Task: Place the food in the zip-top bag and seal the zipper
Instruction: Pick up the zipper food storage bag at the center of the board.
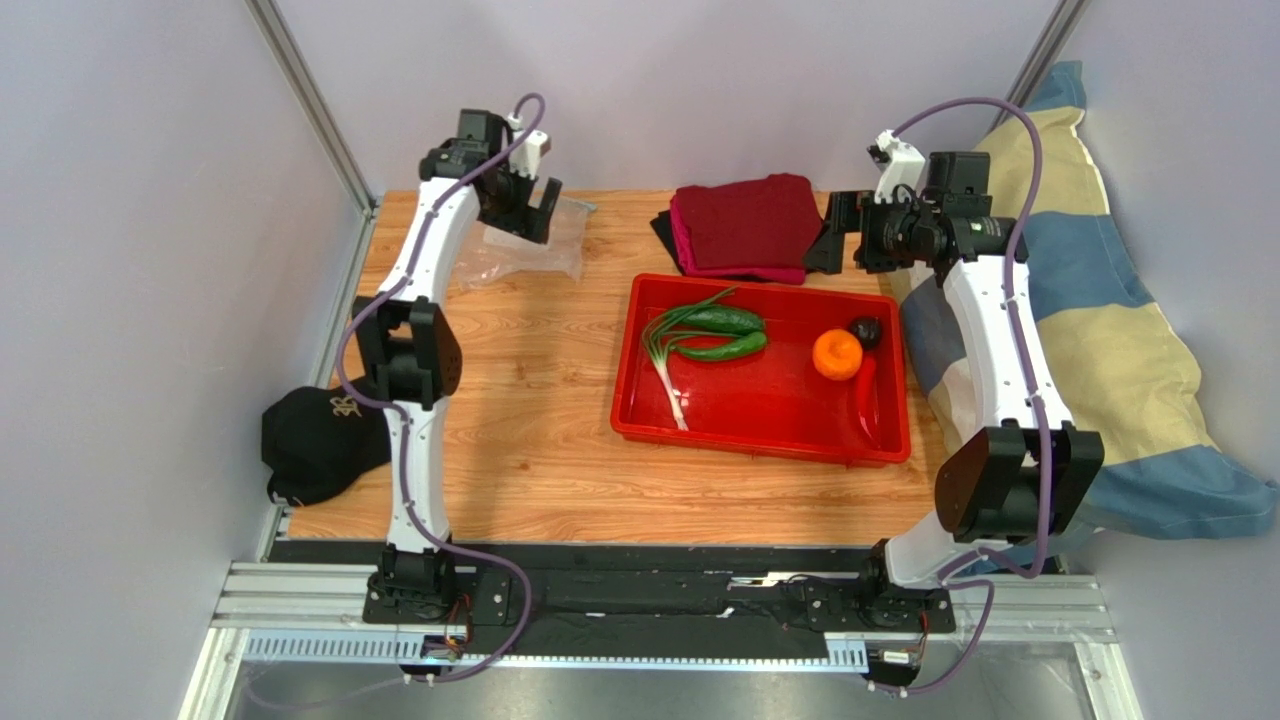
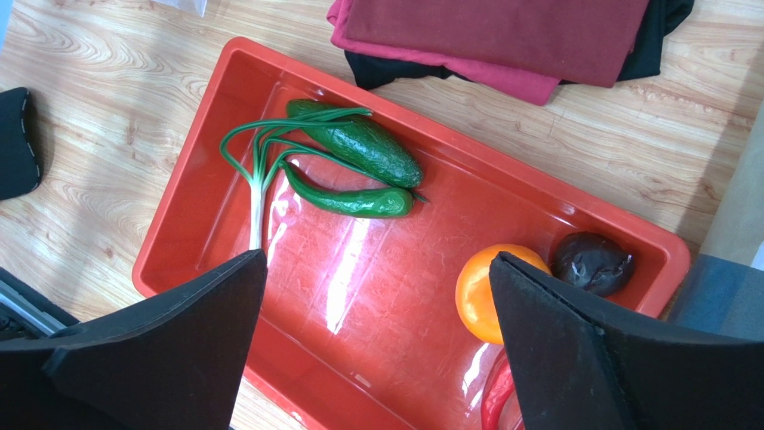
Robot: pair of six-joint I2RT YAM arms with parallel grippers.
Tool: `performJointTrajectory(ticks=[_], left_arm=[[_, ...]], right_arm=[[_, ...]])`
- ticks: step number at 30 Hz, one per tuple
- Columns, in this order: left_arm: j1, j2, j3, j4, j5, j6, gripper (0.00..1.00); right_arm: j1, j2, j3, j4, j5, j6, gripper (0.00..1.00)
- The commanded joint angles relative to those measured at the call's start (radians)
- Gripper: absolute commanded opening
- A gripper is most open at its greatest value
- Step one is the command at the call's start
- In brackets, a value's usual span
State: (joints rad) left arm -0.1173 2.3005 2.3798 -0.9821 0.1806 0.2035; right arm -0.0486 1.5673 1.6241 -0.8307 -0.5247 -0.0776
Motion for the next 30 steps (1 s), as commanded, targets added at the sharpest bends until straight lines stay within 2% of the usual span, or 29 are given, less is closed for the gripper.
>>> performJointTrajectory(ticks=[1,6,13,22,27,28,30], left_arm=[[-0.005,0.068,0.039,0.088,-0.009,0.091,0.99],[-0.015,0.146,0.032,0.103,-0.062,0.175,0.99],[-0.027,0.171,-0.043,0.121,-0.124,0.270,0.99],[-0.027,0.149,-0.145,0.092,-0.026,0.352,0.94],[-0.024,0.140,-0.215,0.076,-0.017,0.399,0.85],[-0.024,0.140,-0.223,0.065,-0.015,0.407,0.76],[-0.024,0.143,-0.228,0.054,-0.004,0.415,0.65]], right_arm=[[0.009,0.011,0.048,0.041,-0.011,0.010,1.00],[0.010,0.026,0.065,0.039,-0.014,0.007,1.00],[0.013,0.054,0.103,0.048,-0.038,0.024,1.00],[0.044,0.114,0.164,0.053,-0.087,0.053,1.00],[0.078,0.117,0.168,0.054,-0.086,0.055,1.00],[0.078,0.117,0.166,0.054,-0.086,0.055,1.00],[0.078,0.115,0.163,0.054,-0.087,0.055,1.00]])
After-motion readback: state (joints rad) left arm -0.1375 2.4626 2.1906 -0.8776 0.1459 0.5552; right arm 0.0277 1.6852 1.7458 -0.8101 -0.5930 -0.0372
